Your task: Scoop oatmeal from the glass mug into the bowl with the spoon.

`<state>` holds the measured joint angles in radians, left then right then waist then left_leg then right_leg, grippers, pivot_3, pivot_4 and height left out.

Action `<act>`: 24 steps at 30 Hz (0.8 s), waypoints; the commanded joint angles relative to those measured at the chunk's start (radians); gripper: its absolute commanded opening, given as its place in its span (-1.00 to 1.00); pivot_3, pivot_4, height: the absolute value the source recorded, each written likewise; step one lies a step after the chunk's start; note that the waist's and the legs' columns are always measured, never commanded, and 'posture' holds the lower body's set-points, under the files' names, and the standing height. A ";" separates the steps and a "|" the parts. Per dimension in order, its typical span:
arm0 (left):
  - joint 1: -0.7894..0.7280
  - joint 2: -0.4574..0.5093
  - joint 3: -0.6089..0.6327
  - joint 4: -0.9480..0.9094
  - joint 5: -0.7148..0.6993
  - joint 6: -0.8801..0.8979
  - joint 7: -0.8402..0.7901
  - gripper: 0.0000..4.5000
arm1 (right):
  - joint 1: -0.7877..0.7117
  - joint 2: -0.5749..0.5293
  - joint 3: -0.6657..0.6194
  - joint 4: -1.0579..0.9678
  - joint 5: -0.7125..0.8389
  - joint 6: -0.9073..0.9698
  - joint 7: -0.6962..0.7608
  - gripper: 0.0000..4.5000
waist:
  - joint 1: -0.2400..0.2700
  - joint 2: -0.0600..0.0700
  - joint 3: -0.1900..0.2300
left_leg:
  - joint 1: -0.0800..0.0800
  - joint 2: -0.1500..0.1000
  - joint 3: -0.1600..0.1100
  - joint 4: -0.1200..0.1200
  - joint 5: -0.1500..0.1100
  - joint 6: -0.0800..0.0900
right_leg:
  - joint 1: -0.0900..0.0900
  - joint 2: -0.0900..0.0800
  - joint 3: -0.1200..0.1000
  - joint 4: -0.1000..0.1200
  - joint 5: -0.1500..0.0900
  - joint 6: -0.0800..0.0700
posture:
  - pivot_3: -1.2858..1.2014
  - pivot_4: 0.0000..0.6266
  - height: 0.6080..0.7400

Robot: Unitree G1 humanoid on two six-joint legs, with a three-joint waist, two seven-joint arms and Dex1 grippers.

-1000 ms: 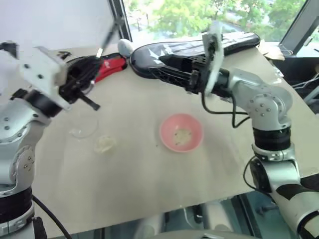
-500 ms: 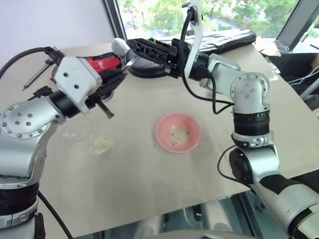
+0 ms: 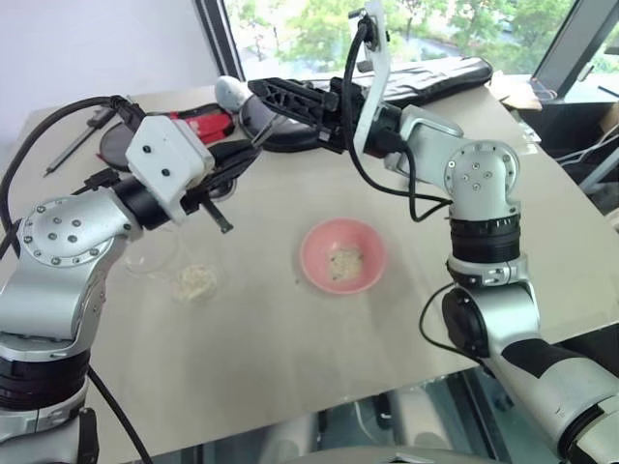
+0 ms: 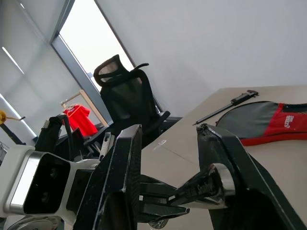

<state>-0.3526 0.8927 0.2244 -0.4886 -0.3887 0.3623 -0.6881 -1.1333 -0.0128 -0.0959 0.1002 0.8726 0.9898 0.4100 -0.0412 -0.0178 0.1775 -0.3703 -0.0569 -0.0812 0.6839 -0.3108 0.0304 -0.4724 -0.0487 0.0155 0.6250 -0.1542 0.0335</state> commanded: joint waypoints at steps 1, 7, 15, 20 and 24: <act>-0.023 -0.002 0.004 -0.005 0.019 -0.020 -0.002 -1.00 | -0.015 0.006 -0.008 -0.028 0.015 0.004 0.000 -0.22 | 0.000 0.000 0.000 | 0.000 0.000 0.000 0.000 0.000 0.000 | 0.000 0.000 0.000 0.000 0.000 0.000 | 0.03 -0.52 1.00; -0.036 -0.015 0.012 0.000 0.025 -0.014 -0.004 -1.00 | -0.011 0.011 -0.016 -0.028 0.016 0.004 -0.010 -0.22 | 0.000 0.000 0.000 | 0.000 0.000 0.000 0.000 0.000 0.000 | -0.001 0.000 0.000 0.000 0.000 0.000 | 0.03 -0.52 1.00; -0.021 -0.017 0.013 -0.003 0.034 -0.014 -0.011 -1.00 | -0.019 0.009 -0.026 -0.016 0.007 -0.014 -0.009 -0.95 | 0.000 0.000 0.000 | 0.000 0.000 0.000 0.000 0.000 0.000 | -0.001 0.000 0.000 0.000 0.000 0.000 | 0.03 -0.52 1.00; -0.021 -0.022 0.029 0.004 0.033 -0.006 -0.002 -1.00 | -0.015 0.012 -0.021 -0.020 0.003 -0.014 -0.009 -0.95 | 0.000 0.000 0.000 | 0.000 0.000 0.000 0.000 0.000 0.000 | -0.001 0.000 0.000 0.000 0.000 0.000 | 0.03 -0.52 1.00; -0.032 -0.038 0.037 -0.003 0.041 -0.019 0.019 -0.37 | -0.016 0.016 -0.027 -0.020 0.009 -0.008 -0.017 -1.00 | 0.000 0.000 0.000 | 0.000 0.000 0.000 0.000 0.000 0.000 | -0.001 0.000 0.000 0.000 0.000 0.000 | 0.03 -0.52 1.00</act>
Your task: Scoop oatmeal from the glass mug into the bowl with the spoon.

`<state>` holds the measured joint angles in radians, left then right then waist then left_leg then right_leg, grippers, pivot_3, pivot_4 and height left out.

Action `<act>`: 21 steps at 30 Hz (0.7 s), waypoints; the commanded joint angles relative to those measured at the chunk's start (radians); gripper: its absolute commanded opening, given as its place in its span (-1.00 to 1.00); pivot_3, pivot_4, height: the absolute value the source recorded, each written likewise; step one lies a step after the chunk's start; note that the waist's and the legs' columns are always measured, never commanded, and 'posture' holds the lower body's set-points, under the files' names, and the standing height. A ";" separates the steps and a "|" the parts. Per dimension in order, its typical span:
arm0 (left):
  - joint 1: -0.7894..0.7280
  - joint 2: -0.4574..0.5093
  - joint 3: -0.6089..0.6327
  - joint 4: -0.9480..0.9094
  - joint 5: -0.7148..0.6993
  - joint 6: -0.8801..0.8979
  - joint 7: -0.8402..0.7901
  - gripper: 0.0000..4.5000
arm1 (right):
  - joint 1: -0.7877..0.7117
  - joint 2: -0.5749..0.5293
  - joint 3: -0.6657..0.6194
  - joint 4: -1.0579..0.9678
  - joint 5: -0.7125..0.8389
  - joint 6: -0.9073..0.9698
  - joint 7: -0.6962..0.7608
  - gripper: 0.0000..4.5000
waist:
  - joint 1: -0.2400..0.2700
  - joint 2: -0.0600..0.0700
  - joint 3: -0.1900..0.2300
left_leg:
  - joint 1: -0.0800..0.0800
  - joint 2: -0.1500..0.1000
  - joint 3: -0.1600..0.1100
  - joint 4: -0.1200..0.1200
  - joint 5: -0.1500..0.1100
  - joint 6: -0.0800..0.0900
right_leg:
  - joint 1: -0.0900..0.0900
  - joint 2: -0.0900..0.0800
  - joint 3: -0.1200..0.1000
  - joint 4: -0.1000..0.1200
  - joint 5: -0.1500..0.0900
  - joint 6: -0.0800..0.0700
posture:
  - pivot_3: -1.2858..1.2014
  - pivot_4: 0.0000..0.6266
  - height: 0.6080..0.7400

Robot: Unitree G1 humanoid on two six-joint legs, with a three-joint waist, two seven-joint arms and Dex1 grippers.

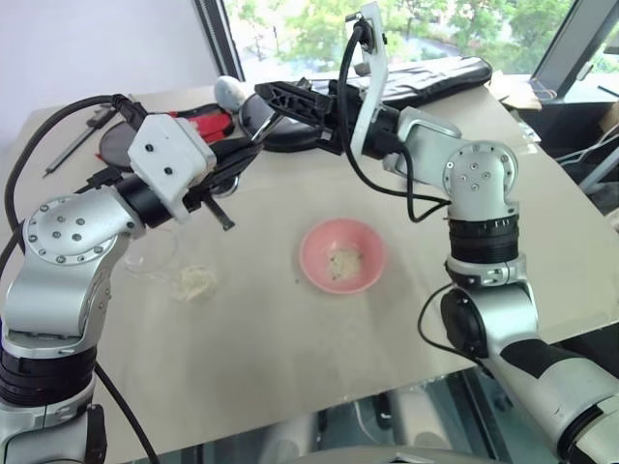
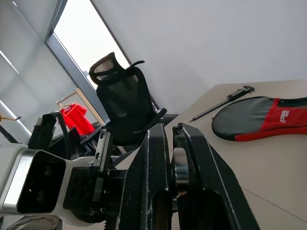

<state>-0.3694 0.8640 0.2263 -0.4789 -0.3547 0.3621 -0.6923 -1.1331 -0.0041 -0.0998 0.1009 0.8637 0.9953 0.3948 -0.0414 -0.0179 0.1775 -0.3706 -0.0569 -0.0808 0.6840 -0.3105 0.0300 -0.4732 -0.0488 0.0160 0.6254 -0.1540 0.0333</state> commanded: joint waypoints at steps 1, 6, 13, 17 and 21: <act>-0.020 -0.019 0.039 -0.018 0.001 -0.016 0.034 -0.16 | -0.018 0.009 -0.026 -0.021 0.020 -0.012 -0.005 -1.00 | 0.000 0.000 0.000 | 0.000 0.000 0.000 0.000 0.000 0.000 | 0.000 0.000 0.000 0.000 0.000 0.000 | 0.03 -0.52 1.00; 0.003 -0.056 0.091 -0.094 -0.030 -0.011 0.073 0.42 | -0.029 0.008 -0.061 -0.003 0.044 -0.001 -0.025 -1.00 | 0.000 0.000 0.000 | 0.000 0.000 0.000 0.000 0.000 0.000 | 0.000 -0.001 0.000 0.000 0.000 0.000 | 0.03 -0.52 1.00; 0.169 -0.180 0.518 -0.302 -0.331 0.235 0.293 0.42 | -0.045 -0.073 -0.159 0.091 0.053 -0.011 -0.037 -1.00 | -0.003 0.000 0.000 | -0.001 0.000 0.000 0.001 0.000 0.000 | -0.001 -0.002 0.001 0.000 0.000 0.000 | 0.03 -0.52 1.00; 0.492 -0.274 0.763 -0.378 -0.379 0.247 0.255 0.42 | -0.058 -0.121 -0.210 0.150 0.055 -0.020 -0.048 -1.00 | -0.007 0.000 0.000 | 0.000 0.001 0.002 0.001 0.000 0.000 | -0.001 -0.002 0.002 0.000 0.000 0.000 | 0.03 -0.52 1.00; 0.793 -0.427 0.809 -0.304 -0.325 0.115 0.140 0.42 | -0.066 -0.145 -0.220 0.182 0.040 -0.032 -0.047 -1.00 | -0.001 0.000 -0.001 | 0.001 0.002 0.006 0.000 0.000 0.000 | 0.000 0.001 0.004 -0.001 0.000 0.000 | 0.03 -0.52 1.00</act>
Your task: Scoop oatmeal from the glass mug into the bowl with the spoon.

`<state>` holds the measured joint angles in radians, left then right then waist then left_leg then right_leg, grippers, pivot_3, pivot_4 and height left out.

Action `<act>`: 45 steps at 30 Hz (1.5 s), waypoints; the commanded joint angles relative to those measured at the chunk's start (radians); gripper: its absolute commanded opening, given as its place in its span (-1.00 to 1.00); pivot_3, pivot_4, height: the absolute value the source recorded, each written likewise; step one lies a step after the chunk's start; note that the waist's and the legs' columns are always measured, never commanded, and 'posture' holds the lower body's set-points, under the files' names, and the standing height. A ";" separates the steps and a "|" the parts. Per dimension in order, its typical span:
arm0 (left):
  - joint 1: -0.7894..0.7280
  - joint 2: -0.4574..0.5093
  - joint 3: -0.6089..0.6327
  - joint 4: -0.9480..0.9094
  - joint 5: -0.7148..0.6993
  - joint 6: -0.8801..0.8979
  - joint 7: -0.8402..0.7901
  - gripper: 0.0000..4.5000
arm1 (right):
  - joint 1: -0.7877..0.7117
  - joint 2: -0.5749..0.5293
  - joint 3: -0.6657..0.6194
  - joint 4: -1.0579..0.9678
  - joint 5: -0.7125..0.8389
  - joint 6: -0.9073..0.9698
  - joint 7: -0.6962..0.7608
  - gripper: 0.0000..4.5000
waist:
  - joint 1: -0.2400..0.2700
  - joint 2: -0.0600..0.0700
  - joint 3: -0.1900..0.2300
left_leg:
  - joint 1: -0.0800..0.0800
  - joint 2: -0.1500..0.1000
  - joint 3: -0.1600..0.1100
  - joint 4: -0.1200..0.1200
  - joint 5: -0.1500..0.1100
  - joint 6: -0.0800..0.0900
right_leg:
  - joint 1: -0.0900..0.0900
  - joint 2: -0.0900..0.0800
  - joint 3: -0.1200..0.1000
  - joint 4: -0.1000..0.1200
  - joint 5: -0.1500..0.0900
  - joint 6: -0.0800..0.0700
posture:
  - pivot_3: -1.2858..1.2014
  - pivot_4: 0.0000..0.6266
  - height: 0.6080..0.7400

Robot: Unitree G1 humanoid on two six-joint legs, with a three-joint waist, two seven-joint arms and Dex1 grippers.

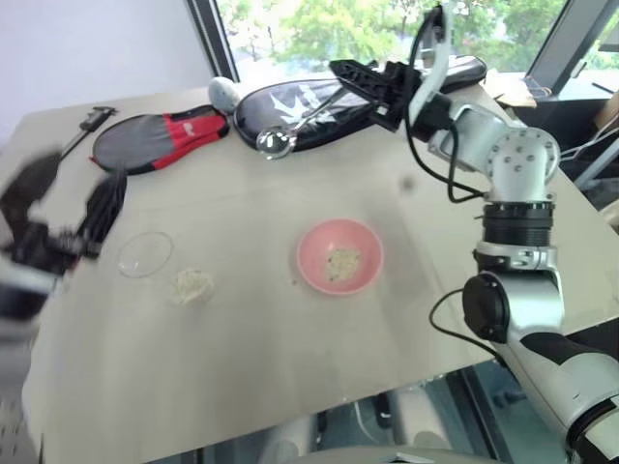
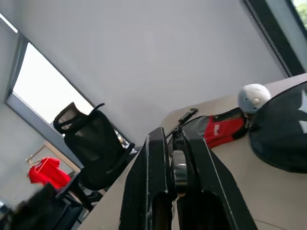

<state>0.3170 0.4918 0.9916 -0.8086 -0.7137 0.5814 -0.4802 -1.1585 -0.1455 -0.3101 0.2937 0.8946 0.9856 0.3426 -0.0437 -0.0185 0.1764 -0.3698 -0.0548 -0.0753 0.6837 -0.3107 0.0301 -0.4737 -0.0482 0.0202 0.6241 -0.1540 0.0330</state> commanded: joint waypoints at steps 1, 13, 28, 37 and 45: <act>0.145 -0.072 0.034 0.049 0.050 -0.134 -0.092 0.42 | -0.042 -0.005 -0.011 -0.010 0.007 -0.023 0.005 -1.00 | 0.003 0.000 0.000 | 0.001 0.000 0.000 0.000 0.000 0.000 | 0.001 0.000 0.000 0.000 0.000 0.000 | 0.03 -0.52 1.00; 0.120 -0.041 -0.196 0.466 0.246 -0.430 -0.216 0.42 | -0.027 -0.008 -0.035 -0.096 0.052 0.026 -0.065 -1.00 | 0.003 0.001 0.000 | 0.010 0.005 -0.001 0.002 -0.002 0.005 | 0.010 0.008 -0.003 0.000 0.003 -0.006 | 0.03 -0.52 1.00; -0.149 0.064 -0.356 0.736 0.302 -0.499 -0.202 0.42 | -0.006 -0.014 -0.043 -0.150 0.081 0.042 -0.134 -1.00 | 0.003 0.001 0.000 | 0.007 0.005 -0.002 0.001 -0.002 0.005 | 0.007 0.002 -0.003 0.000 0.004 -0.006 | 0.03 -0.52 1.00; -0.228 0.082 -0.419 0.827 0.312 -0.527 -0.207 0.42 | 0.001 -0.018 -0.041 -0.160 0.079 0.040 -0.137 -1.00 | 0.003 0.001 0.000 | 0.007 0.005 -0.001 0.000 -0.002 0.005 | 0.007 0.002 -0.003 0.000 0.004 -0.006 | 0.03 -0.52 1.00; -0.246 0.081 -0.441 0.847 0.310 -0.537 -0.209 -0.07 | 0.006 -0.018 -0.038 -0.171 0.078 0.040 -0.136 -1.00 | 0.003 0.001 0.000 | 0.006 0.005 -0.002 0.000 -0.002 0.005 | 0.007 0.002 -0.003 -0.001 0.004 -0.006 | 0.03 -0.52 1.00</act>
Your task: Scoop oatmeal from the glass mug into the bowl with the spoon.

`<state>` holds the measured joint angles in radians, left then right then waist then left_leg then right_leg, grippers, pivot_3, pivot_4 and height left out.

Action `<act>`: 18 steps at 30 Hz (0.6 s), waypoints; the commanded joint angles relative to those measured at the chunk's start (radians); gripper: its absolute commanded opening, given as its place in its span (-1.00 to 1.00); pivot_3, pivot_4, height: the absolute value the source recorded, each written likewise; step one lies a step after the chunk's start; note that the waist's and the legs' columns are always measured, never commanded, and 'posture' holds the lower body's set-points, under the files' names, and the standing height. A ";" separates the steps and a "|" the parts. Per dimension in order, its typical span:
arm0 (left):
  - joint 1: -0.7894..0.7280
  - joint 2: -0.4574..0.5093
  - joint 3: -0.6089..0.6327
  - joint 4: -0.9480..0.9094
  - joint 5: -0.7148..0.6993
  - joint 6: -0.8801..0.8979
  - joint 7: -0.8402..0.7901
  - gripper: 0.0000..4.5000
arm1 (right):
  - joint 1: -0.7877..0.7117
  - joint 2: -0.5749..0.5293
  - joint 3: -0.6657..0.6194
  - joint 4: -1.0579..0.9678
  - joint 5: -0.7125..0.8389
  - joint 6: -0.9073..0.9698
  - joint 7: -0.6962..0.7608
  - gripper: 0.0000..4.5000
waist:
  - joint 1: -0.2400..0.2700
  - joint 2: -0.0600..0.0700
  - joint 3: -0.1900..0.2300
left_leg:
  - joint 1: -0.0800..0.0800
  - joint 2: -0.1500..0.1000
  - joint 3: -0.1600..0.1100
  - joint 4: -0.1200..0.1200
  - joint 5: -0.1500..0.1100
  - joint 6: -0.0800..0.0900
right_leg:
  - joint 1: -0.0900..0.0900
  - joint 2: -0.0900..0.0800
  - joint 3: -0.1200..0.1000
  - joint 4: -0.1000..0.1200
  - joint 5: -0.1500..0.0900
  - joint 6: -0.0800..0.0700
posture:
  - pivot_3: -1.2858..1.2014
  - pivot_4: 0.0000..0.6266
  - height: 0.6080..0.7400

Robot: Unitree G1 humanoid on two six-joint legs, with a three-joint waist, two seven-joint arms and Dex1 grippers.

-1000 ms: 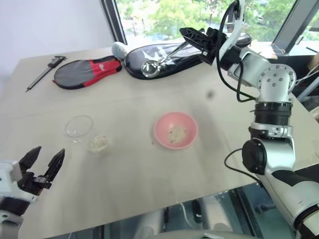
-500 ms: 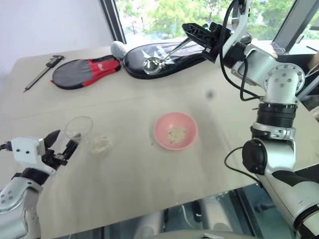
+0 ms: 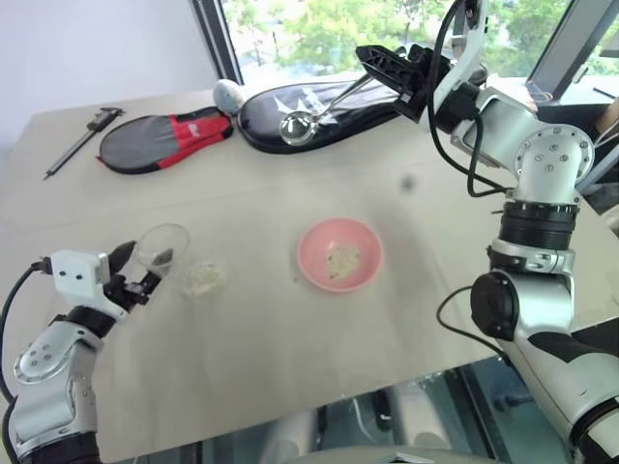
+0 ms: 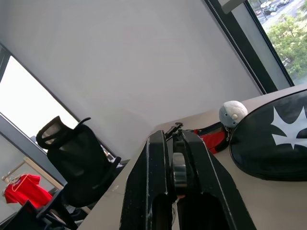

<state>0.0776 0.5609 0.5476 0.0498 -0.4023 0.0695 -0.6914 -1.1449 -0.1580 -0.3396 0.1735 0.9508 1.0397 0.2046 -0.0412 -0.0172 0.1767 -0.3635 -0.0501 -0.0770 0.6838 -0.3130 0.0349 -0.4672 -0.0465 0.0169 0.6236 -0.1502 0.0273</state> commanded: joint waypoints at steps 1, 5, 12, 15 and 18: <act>-0.008 0.010 -0.003 -0.013 -0.002 -0.026 0.003 -0.26 | -0.007 -0.005 -0.008 -0.050 0.022 -0.014 0.002 -1.00 | 0.000 0.000 0.000 | 0.000 0.000 0.000 0.000 0.000 0.000 | 0.000 0.000 0.000 0.000 0.000 0.000 | 0.03 -0.52 1.00; -0.014 0.011 -0.037 -0.020 0.007 -0.027 0.005 -0.99 | -0.010 -0.005 -0.003 -0.048 0.020 -0.015 0.007 -1.00 | 0.002 0.001 -0.001 | 0.001 0.000 0.000 0.000 0.000 0.000 | 0.000 0.000 0.000 0.000 0.000 0.000 | 0.03 -0.52 1.00; -0.048 0.004 -0.109 -0.090 0.008 0.002 0.029 -0.99 | -0.014 -0.004 0.004 -0.056 0.029 -0.007 0.010 -1.00 | 0.005 0.004 -0.002 | 0.001 0.000 0.000 0.000 0.000 0.000 | 0.000 0.000 0.000 0.001 0.000 0.000 | 0.03 -0.52 1.00; -0.087 -0.003 -0.162 -0.108 0.015 0.020 0.038 -0.99 | -0.017 0.005 0.026 -0.089 0.049 0.023 0.023 -1.00 | 0.011 0.004 -0.002 | 0.000 -0.001 -0.001 0.000 0.000 0.000 | 0.001 -0.001 0.000 0.001 0.000 0.000 | 0.03 -0.52 1.00; -0.160 -0.015 -0.212 -0.101 0.024 0.033 0.049 -0.99 | -0.012 0.024 0.068 -0.146 0.077 0.061 0.041 -1.00 | 0.013 0.004 -0.002 | 0.000 -0.002 -0.001 0.000 0.000 0.000 | 0.000 -0.002 -0.001 0.001 0.000 0.000 | 0.03 -0.52 1.00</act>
<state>-0.0678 0.5504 0.3736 -0.0300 -0.3896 0.0960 -0.6453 -1.1409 -0.1410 -0.2859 0.0939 0.9861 1.0891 0.2237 -0.0282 -0.0131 0.1750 -0.3637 -0.0519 -0.0780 0.6839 -0.3129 0.0350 -0.4667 -0.0481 0.0160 0.6242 -0.1499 0.0273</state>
